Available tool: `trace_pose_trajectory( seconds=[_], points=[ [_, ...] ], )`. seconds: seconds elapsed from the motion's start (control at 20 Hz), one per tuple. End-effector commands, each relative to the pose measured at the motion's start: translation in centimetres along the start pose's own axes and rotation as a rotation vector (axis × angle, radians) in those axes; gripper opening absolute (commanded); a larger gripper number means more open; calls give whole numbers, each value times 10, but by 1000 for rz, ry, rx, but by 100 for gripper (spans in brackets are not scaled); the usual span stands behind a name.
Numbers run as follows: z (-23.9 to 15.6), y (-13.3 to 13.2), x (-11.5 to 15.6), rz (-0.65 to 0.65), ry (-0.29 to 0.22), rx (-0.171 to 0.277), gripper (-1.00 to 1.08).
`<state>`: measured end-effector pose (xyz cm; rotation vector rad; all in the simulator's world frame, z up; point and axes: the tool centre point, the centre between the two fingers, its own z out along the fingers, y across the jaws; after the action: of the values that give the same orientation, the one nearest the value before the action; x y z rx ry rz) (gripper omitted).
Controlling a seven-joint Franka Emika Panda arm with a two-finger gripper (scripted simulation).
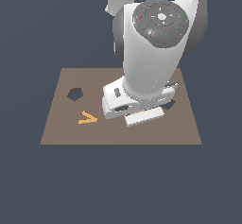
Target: Insert a designated object into the corresponding slot on a board.
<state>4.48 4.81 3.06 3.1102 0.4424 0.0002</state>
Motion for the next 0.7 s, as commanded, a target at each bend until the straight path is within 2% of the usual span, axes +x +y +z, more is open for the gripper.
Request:
trace_pose_trajectory(
  seconds=[0.0,0.65],
  points=[
    [1,0,0,0,0,0,-100],
    [-1,3,-11,-66,0,0,-100]
  ],
)
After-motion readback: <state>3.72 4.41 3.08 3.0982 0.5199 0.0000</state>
